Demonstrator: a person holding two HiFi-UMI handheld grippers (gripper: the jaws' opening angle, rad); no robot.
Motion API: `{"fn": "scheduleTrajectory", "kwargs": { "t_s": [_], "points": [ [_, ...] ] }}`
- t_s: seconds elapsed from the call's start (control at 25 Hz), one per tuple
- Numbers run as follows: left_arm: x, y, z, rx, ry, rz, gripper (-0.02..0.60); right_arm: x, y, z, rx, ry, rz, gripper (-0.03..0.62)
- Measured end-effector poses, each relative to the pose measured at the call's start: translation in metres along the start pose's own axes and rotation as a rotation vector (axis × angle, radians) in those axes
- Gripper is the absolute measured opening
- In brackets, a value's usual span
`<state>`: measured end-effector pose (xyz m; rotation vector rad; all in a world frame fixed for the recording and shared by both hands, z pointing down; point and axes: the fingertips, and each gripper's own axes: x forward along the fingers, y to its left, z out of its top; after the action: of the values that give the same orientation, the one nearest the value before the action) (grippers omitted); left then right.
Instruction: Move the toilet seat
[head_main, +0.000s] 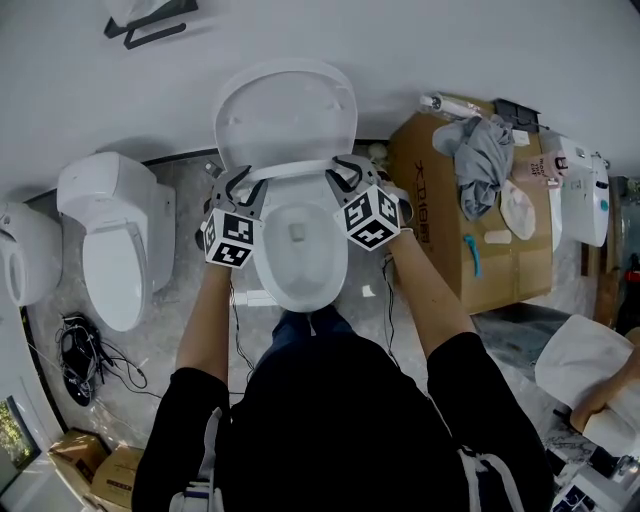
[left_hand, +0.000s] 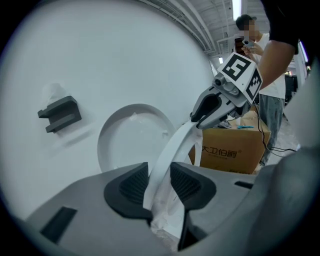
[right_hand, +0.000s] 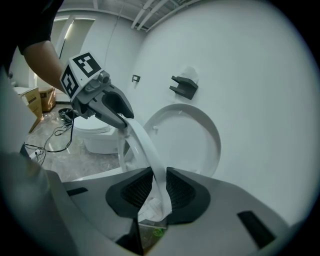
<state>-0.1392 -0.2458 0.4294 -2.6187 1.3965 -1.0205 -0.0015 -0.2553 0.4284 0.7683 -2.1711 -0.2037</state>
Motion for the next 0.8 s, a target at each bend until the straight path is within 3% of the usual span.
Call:
{"fn": "scheduleTrajectory", "kwargs": {
  "t_s": [0.8],
  "points": [
    [0.024,0.034,0.012,-0.035,-0.010,0.062,0.126,0.030,-0.036,0.013,-0.005,0.016,-0.008,0.098]
  ]
}}
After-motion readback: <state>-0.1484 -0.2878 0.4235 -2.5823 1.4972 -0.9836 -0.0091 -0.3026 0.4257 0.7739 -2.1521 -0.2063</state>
